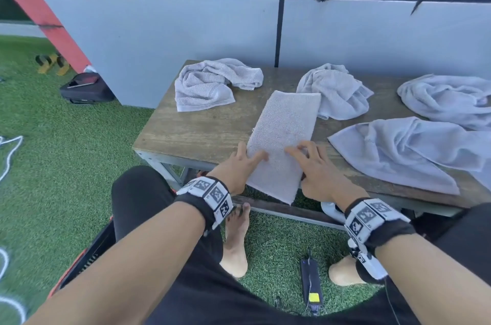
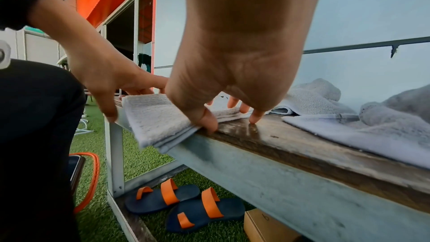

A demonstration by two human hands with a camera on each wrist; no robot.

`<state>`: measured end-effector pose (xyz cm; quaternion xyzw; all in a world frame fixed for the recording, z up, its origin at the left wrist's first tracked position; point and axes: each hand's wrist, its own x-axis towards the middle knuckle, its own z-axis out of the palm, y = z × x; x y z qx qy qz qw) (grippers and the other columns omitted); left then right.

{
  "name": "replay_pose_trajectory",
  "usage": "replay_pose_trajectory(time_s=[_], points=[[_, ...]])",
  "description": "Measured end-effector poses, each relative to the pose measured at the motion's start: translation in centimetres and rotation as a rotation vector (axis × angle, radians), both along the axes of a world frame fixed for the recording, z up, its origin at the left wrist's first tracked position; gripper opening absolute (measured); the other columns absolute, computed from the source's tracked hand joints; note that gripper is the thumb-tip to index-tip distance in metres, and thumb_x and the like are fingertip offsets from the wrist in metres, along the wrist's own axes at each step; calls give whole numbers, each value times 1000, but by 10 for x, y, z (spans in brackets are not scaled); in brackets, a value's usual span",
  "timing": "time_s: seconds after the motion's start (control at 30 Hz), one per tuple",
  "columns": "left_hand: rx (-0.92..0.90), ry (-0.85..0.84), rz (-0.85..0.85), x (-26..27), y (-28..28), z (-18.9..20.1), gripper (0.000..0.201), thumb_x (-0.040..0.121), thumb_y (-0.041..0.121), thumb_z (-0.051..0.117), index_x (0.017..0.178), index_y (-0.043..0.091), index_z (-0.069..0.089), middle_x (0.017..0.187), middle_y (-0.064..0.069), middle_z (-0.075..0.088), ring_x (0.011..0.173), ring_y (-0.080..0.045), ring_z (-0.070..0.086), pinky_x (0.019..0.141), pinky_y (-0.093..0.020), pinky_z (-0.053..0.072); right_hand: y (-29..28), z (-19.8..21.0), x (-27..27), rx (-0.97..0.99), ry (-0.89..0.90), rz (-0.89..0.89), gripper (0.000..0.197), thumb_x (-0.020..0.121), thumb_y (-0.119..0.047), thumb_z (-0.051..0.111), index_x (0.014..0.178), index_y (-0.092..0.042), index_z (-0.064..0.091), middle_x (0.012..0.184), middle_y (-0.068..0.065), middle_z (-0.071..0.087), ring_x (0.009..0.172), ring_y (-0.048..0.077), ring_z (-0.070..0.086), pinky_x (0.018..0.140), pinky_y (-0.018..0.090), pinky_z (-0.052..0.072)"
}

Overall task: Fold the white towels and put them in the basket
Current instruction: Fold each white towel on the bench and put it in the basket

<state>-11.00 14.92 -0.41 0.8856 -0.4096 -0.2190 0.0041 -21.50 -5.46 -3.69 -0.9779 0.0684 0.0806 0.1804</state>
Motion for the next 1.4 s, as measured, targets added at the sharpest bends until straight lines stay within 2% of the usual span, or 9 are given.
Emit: replay_pose_trajectory(time_s=[0.23, 0.37, 0.47, 0.57, 0.67, 0.77, 0.93, 1.1, 1.4], points=[[-343, -50, 132, 6, -3, -1, 6, 91, 26, 57, 90, 21, 56, 109, -2, 40, 93, -21, 48, 80, -41, 50, 11, -10, -22, -84, -129, 26, 94, 75, -23, 73, 153, -31, 22, 152, 4, 19, 140, 28, 15, 113, 54, 33], [-660, 4, 192, 14, -8, 2, 12, 94, 25, 59, 95, 18, 68, 113, 0, 53, 111, -19, 43, 97, -35, 36, 9, -7, -25, 9, -181, 38, 107, 68, -43, 84, 153, -32, 20, 151, -4, 25, 140, 21, 18, 114, 47, 29], [-823, 104, 270, 9, -11, 16, 17, 100, 24, 52, 90, 12, 60, 81, -9, 62, 66, -9, 48, 62, -26, 39, 4, -6, -18, 122, -189, 6, 80, 83, -47, 73, 149, -29, 31, 144, -8, 41, 137, 20, 28, 114, 41, 30], [-859, 97, 314, 5, -13, 18, 30, 102, 34, 48, 90, 7, 57, 73, -16, 60, 51, -9, 39, 50, -26, 32, 4, 9, -13, 280, -258, -88, 28, 99, -37, 55, 124, -23, 56, 95, -16, 60, 91, 13, 57, 78, 24, 45], [-899, 158, 385, 6, -12, 10, 34, 102, 42, 45, 96, 13, 59, 79, -17, 63, 58, -11, 45, 56, -29, 36, 4, 22, -10, 367, -294, -140, 2, 101, -31, 55, 102, -33, 55, 67, -14, 57, 56, 3, 50, 52, 13, 37], [-888, 199, 473, 6, -11, 0, 42, 101, 47, 43, 96, 8, 58, 85, -18, 64, 66, -16, 52, 60, -33, 40, -1, 23, -6, 381, -285, -180, 18, 98, -38, 56, 94, -22, 62, 78, -3, 68, 73, 16, 64, 61, 23, 43], [-808, 182, 625, 10, -13, -14, 41, 102, 45, 43, 88, 9, 55, 79, -4, 63, 70, -22, 57, 60, -36, 42, -1, 18, 8, 440, -297, -213, 15, 97, -33, 61, 107, -23, 65, 71, -16, 57, 63, -6, 54, 55, 15, 35], [-826, 173, 744, 19, -24, -11, 35, 103, 40, 42, 74, 21, 44, 71, 4, 52, 63, -13, 48, 55, -32, 33, -2, 18, 32, 477, -267, -298, 15, 98, -35, 56, 101, -22, 62, 89, -4, 67, 80, 13, 61, 66, 32, 45], [-718, 177, 792, 51, -53, -18, 16, 100, 24, 45, 111, 12, 47, 90, -7, 62, 76, -26, 58, 64, -37, 45, -15, 2, 79, 464, -122, -497, 29, 102, -36, 43, 94, -10, 52, 87, 2, 56, 80, 21, 54, 58, 31, 34]])
